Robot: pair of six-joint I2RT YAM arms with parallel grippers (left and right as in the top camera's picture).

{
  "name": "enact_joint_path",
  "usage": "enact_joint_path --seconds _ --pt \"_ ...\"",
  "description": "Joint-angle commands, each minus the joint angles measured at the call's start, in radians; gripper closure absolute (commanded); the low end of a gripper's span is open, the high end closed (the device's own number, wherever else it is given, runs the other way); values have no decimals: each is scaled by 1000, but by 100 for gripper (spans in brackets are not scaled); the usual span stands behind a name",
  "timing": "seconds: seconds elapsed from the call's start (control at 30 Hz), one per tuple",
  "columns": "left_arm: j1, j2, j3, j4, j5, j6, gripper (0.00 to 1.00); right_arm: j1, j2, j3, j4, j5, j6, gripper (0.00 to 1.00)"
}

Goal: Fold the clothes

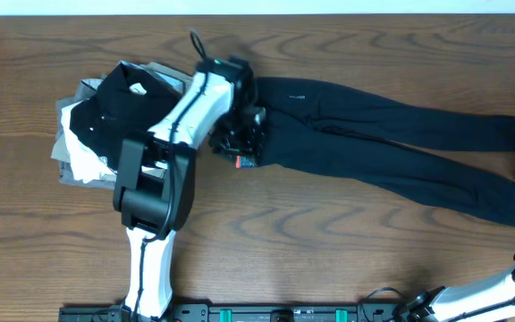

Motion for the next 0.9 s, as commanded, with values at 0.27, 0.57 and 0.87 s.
enact_joint_path --seconds 0.27,0.57,0.87 --pt "6 -33 -23 -11 -209 -34 94 -6 2 13 2 -31 6 53" --pt "68 -236 92 -108 -328 -34 94 -6 2 13 4 -31 6 77" --pt "39 -217 -46 51 -175 -34 48 -6 2 13 4 -31 11 50"
